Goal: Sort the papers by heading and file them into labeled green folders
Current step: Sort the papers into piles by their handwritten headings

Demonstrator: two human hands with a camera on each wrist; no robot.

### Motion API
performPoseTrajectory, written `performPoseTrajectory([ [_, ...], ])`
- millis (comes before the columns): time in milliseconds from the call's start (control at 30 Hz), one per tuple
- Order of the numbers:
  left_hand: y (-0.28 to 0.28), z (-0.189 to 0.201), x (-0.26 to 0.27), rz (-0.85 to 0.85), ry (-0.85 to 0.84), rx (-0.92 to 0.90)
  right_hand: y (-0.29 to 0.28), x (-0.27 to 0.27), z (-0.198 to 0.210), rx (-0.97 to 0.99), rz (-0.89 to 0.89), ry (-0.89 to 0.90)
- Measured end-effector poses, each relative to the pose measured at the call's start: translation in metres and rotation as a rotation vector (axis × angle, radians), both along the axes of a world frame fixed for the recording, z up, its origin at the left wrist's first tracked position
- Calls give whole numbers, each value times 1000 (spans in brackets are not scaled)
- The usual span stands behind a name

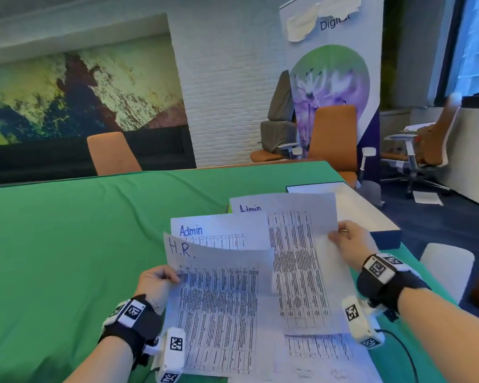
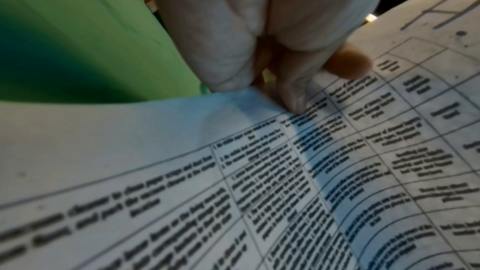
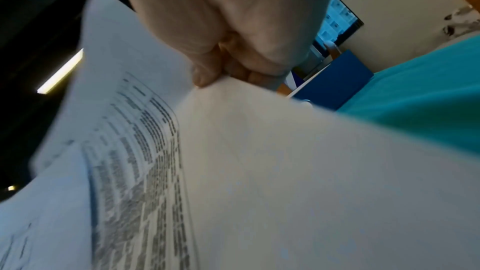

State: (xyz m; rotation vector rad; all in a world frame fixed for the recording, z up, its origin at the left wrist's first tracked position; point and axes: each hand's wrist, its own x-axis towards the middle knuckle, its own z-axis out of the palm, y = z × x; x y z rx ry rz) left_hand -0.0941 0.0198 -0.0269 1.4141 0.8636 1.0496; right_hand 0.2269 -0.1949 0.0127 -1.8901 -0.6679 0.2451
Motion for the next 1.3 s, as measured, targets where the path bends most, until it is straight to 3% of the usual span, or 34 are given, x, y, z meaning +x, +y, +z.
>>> performPoseTrajectory([
  [400,-15,4,24,-9,-114,-21,28,-59,0,63,345,355],
  [733,-20,-3,29,-24,-48,46,39,-77,-5,58,462,454],
  [800,-14,-6,25,34,4,62,39,-73,-10,-26,414,388],
  [833,-9,-8,20,77,39,76,37,-67,-15,-132,370,264],
  [933,6,-11,0,188,126,82,24,-46,-35,-635,264,-105],
  [1033,14,-10,-20,250,160,67,11,-39,-51,-942,171,-242],
  [1100,16,-8,-29,274,182,70,7,-37,-54,-998,130,-273],
  [1300,21,-6,-36,292,188,66,6,-31,-52,-823,95,-75],
])
